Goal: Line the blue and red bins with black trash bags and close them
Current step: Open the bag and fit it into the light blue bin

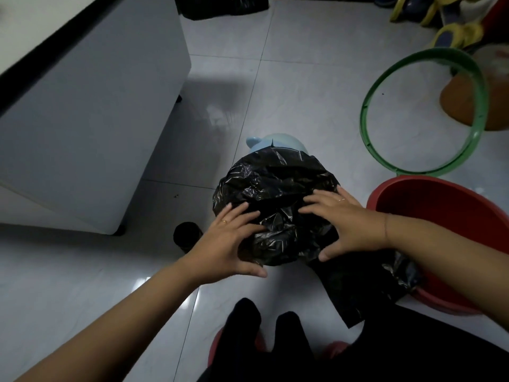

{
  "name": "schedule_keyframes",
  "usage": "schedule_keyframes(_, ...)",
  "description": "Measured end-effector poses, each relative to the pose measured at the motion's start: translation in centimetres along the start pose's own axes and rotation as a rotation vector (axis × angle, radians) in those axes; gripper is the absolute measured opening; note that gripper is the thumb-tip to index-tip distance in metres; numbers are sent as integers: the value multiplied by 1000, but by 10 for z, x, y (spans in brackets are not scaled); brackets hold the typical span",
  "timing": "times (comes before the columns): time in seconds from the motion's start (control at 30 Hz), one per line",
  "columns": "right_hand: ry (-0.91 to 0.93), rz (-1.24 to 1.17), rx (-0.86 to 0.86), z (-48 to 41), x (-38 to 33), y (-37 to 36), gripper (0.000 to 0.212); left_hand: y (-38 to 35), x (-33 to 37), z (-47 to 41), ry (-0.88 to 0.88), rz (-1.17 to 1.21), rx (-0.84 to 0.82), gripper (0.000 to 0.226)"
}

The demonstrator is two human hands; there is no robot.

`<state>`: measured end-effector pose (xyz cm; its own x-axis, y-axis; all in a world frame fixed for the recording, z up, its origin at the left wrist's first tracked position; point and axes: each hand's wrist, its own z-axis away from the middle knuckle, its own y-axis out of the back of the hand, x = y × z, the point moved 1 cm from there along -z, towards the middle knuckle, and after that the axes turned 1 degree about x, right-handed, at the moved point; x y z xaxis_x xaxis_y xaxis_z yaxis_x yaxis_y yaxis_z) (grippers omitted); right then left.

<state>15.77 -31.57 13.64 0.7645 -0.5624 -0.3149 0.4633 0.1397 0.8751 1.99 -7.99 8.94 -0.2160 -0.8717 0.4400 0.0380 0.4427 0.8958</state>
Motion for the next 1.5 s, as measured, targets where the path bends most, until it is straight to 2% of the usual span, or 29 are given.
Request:
schedule_keyframes(0.13,59,-197,183,8,-31,-4,44,-3,22,1,99,298,82,49)
schedule_keyframes(0.23,167,-122,299,18,-48,-22,26,-5,25,-3,211,444,191,40)
schedule_keyframes(0.27,210,-36,306,21,-52,-29,28,-6,24,-4,208,406,201,35)
schedule_keyframes(0.33,224,105,179,26,-54,-44,41,-10,21,-6,160,301,198,26)
schedule_keyframes(0.43,124,111,-12,25,-42,-61,61,-16,18,-6,99,176,179,38)
schedule_keyframes(0.6,83,31,-94,23,-31,-75,71,-19,16,-7,44,11,193,31)
schedule_keyframes(0.83,30,38,-142,21,-30,-91,74,-22,17,-9,21,-48,208,26)
schedule_keyframes(0.97,19,-2,-147,24,-35,-85,74,-23,16,-9,6,-74,206,37)
schedule_keyframes(1.07,76,-143,-79,31,-44,-60,59,-18,13,-6,13,-94,176,64)
schedule_keyframes(1.13,129,-228,117,36,-48,-38,39,-8,11,-5,62,-77,217,73)
schedule_keyframes(1.2,138,-222,358,32,-44,-21,33,3,7,-11,130,-29,276,67)
schedule_keyframes(1.27,11,-122,450,14,-31,-11,38,11,1,-25,190,-19,278,63)
schedule_keyframes(1.37,-316,5,354,-22,-2,-11,60,11,-12,-48,290,16,208,63)
schedule_keyframes(1.43,-431,-77,297,-40,14,-12,71,9,-23,-58,374,101,137,66)
schedule_keyframes(1.5,-464,-253,248,-54,26,-12,75,6,-31,-63,415,188,117,70)
